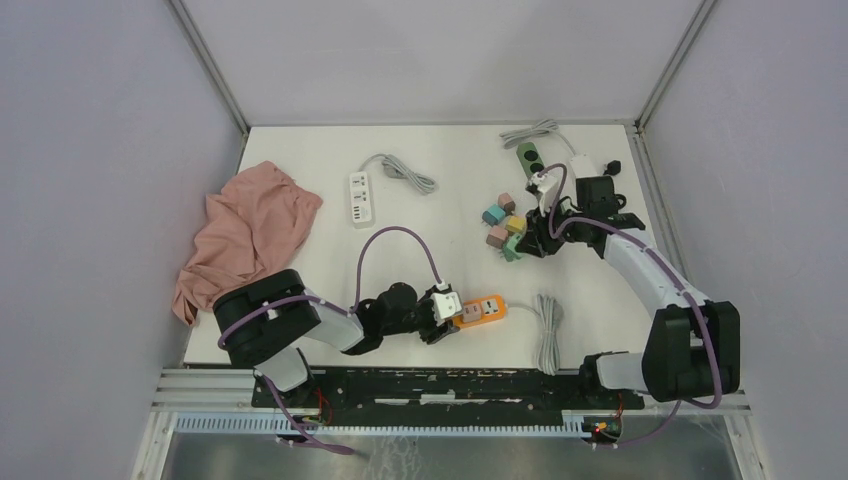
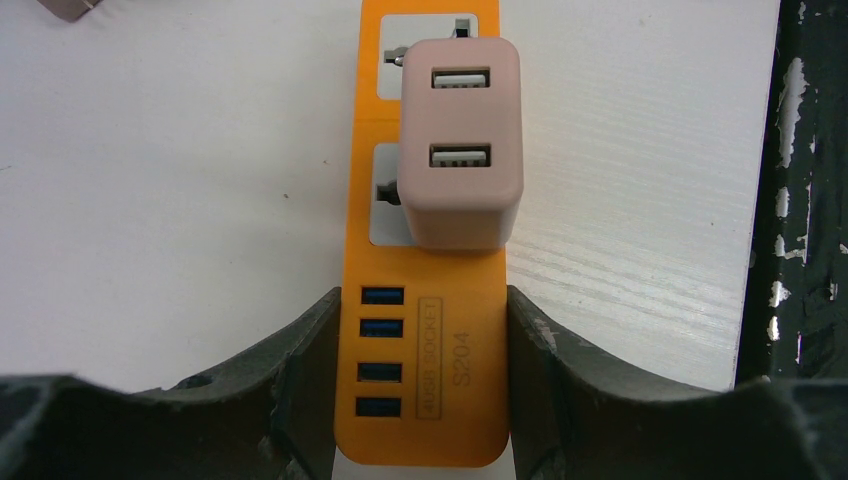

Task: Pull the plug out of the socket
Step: Place the plug at the center of the board.

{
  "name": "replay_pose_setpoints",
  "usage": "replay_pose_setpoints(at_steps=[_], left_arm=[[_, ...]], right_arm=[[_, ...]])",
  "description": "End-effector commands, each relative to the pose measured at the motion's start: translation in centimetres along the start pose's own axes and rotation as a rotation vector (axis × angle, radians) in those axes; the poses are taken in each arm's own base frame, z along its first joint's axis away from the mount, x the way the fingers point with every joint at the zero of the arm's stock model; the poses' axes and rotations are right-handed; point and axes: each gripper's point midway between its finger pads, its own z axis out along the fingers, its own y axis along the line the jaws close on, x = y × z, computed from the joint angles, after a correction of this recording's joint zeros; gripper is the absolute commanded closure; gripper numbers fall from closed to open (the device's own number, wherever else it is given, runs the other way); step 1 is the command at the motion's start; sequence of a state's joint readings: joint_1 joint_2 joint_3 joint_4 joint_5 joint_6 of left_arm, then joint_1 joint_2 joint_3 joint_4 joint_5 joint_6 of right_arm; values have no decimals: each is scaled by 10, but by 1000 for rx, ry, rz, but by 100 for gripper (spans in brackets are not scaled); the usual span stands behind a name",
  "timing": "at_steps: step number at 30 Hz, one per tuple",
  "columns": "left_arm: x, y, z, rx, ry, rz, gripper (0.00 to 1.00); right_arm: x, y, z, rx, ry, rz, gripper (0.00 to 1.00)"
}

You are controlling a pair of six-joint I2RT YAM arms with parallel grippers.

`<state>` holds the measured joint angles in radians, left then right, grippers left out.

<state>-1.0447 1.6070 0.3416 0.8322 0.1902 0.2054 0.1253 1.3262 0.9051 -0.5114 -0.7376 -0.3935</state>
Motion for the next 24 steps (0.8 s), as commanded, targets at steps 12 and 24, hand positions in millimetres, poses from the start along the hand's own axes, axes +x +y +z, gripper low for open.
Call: replay_pose_setpoints(at_steps=[12, 24], left_arm=[[3, 4, -1, -22, 27, -17, 96], [3, 4, -1, -22, 28, -19, 96]], right_arm=[[-10, -88, 19, 347, -163, 466, 80], [-13, -99, 30, 331, -141, 495, 48]])
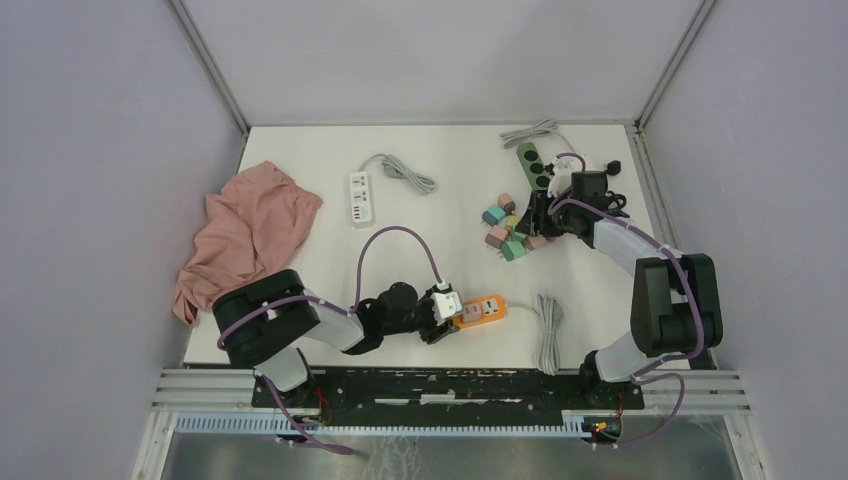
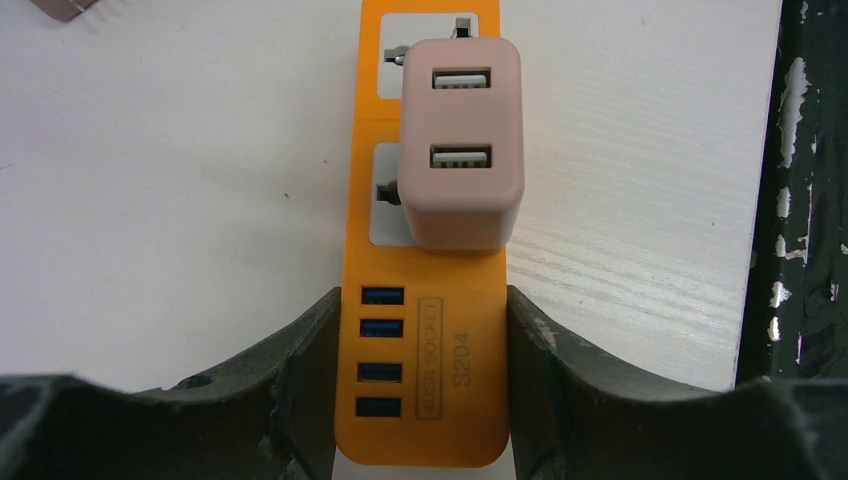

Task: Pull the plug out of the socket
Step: Place the plug at the center of the board, then remove the plug from the socket.

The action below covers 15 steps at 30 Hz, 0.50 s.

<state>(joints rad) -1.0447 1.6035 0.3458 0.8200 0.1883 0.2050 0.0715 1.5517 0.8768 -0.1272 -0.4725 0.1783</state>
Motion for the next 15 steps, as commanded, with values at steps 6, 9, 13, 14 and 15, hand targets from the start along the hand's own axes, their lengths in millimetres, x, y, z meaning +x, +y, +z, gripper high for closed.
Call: replay_pose_setpoints(at_steps=[6, 9, 13, 14, 15], left_arm=[[3, 3, 0, -19, 24, -19, 96], [2, 4, -1, -22, 23, -20, 97], [1, 4, -2, -24, 18, -17, 96], [1, 4, -2, -24, 18, -17, 96], [1, 4, -2, -23, 18, -17, 96]], right_arm=[[-29, 5, -5, -6, -75, -41, 35], [-35, 8, -12, -13, -97, -64, 35], [-45, 23, -29, -72, -140, -127, 36], [-45, 29, -33, -101, -143, -150, 36], [-46, 36, -39, -129, -150, -183, 36]])
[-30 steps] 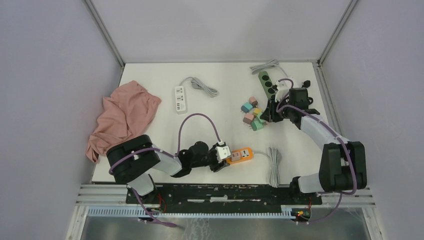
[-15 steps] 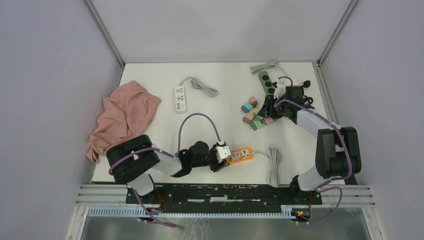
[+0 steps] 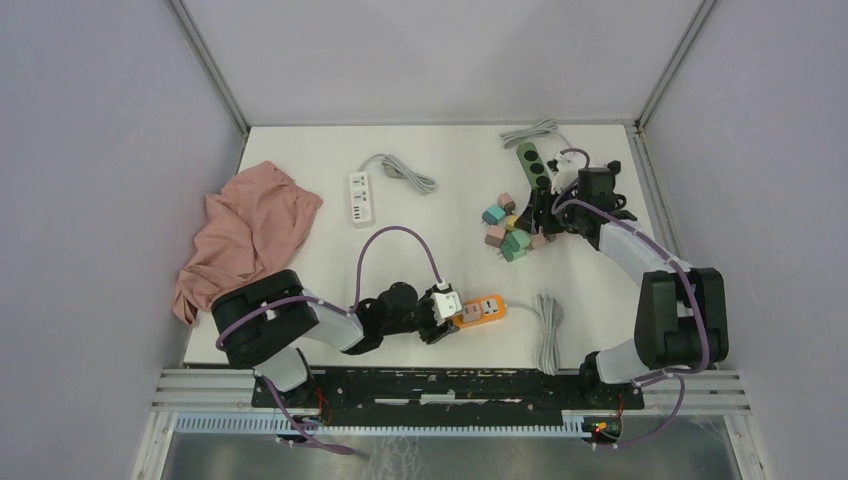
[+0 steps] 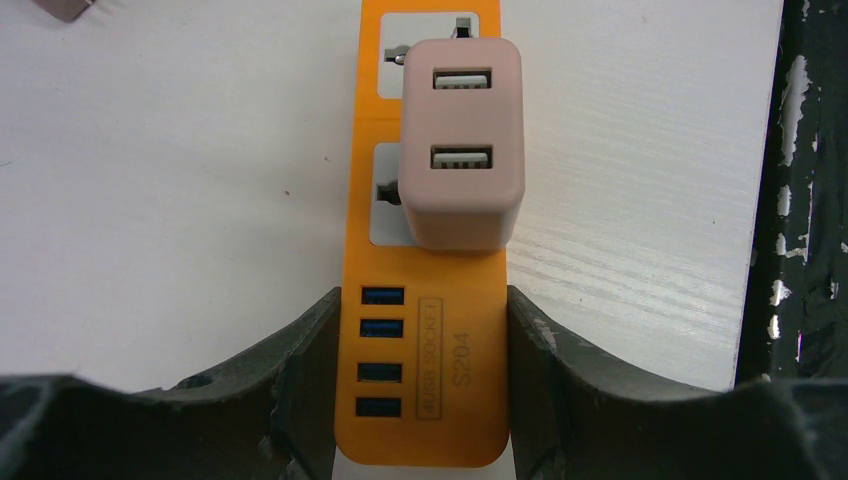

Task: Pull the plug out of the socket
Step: Remove the plug from the socket.

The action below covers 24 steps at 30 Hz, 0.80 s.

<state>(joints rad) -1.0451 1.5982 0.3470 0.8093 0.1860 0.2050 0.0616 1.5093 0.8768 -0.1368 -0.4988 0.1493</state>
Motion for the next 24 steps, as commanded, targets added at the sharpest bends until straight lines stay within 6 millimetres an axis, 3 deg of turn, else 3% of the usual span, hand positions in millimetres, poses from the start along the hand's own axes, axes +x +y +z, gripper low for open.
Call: replay_pose_setpoints(at_steps=[1, 11, 18, 24], left_arm=[[1, 3, -2, -21, 14, -17, 97], [-3, 3, -2, -16, 0, -16, 96], [-4, 2, -2, -11, -5, -20, 96], [-5, 1, -1, -7, -10, -22, 96]], right_arm=[[-39, 37, -32, -142, -123, -172, 36], [-8, 116, -83, -607, -146, -484, 37], [24, 143, -112, -833, -185, -695, 36], [48, 153, -126, -923, -185, -785, 27]])
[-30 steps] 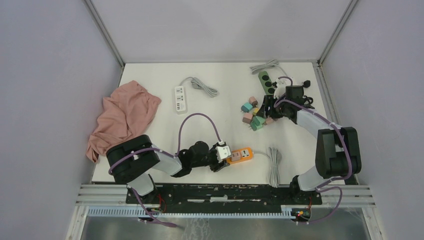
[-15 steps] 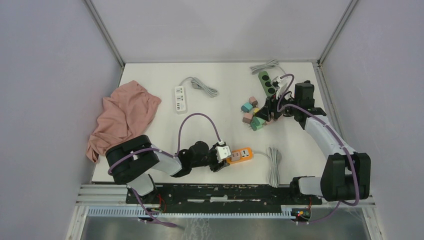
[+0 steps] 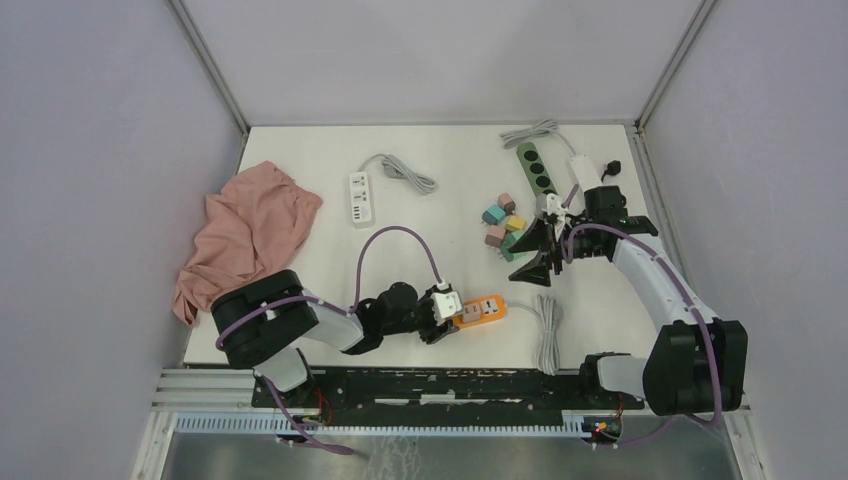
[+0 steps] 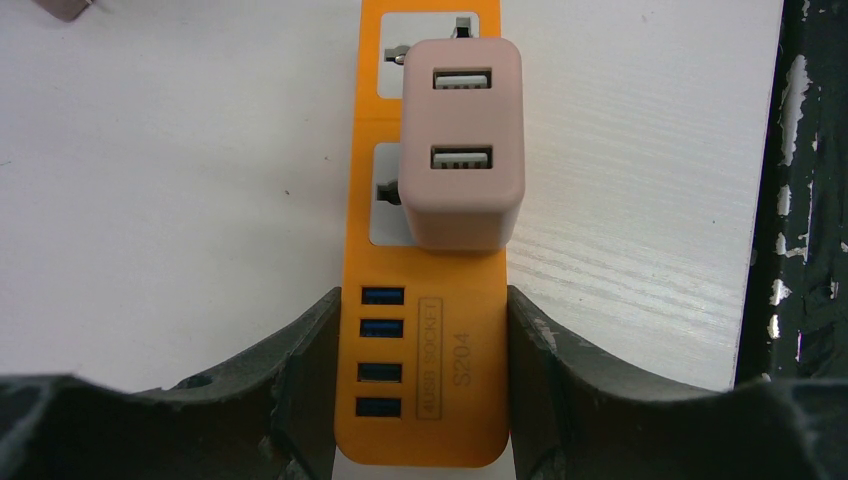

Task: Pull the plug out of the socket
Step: Remove the plug from the socket.

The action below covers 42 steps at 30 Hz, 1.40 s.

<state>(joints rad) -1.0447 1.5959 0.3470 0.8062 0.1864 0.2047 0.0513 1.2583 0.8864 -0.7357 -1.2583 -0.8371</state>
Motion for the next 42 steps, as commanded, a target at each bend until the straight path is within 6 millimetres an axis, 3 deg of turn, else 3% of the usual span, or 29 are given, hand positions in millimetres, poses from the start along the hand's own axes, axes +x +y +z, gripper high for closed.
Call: replay_pose_setpoints(at_steps=[1, 42], left_arm=[[-6, 1, 0, -7, -12, -23, 96], [-12, 1, 3, -5, -29, -35, 96]], right_arm=[[-15, 31, 1, -129, -70, -159, 27], [80, 62, 91, -307, 423, -385, 30]])
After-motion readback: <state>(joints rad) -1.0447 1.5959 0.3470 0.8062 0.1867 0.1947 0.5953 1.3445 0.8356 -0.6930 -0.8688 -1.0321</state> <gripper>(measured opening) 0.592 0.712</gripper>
